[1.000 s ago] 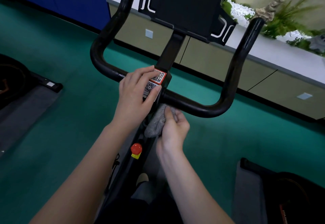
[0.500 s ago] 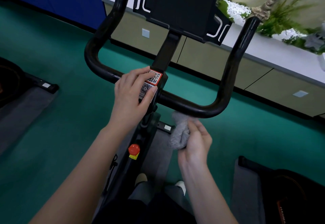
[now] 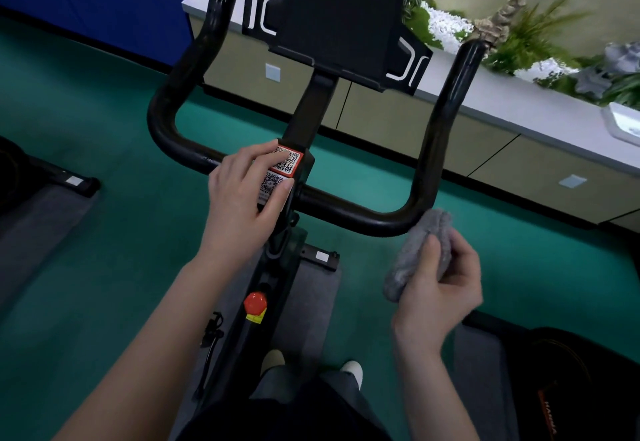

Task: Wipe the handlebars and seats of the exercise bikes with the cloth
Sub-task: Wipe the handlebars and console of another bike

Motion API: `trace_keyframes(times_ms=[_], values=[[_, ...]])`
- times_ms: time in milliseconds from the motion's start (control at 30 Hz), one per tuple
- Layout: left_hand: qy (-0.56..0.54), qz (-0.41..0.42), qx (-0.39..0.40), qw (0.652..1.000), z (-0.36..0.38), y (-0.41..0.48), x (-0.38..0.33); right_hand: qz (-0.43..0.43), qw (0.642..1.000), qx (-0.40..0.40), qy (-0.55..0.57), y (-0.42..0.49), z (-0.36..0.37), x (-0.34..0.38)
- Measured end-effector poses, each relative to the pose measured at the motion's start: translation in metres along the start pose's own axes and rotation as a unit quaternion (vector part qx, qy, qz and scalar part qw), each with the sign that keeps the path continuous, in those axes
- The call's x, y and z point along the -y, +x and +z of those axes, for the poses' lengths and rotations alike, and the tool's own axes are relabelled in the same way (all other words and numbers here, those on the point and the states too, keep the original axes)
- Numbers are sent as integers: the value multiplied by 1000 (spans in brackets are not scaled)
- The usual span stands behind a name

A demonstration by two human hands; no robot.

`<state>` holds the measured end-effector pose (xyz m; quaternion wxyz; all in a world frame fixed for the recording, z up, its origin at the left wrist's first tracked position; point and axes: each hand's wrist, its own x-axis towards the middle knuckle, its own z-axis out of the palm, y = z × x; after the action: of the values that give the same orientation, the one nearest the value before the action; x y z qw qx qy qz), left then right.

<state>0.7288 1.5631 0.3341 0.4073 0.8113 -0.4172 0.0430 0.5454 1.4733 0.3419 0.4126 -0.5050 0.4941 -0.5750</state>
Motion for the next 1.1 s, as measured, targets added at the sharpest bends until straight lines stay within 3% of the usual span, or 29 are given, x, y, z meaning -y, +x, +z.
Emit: trace_keyframes(times_ms=[133,300,500,567,733,833,933,1000,1100], values=[[3,8,1,1000,-1,0,0,-140,985,90,-54,-18,13,-1],[7,9,6,1000,-1,-1,0,-246,950,119,-151,-14,17,-7],[4,5,4,1000,-1,-2,-1,-236,951,51,-191,24,1,3],[4,4,3,1000,0,-2,-2,-269,941,95,-182,29,4,9],[6,7,10,1000,-2,-1,-2,-294,840,359,-281,40,19,24],[8,7,11,1000,-3,-1,-1,-278,795,412,-348,68,21,36],[8,4,8,1000,-2,-2,-2,-256,789,425,-362,87,29,51],[7,5,8,1000,-1,-2,-3,-238,769,476,-354,90,41,57],[5,9,8,1000,-1,-2,-2,-223,651,579,-438,94,62,58]])
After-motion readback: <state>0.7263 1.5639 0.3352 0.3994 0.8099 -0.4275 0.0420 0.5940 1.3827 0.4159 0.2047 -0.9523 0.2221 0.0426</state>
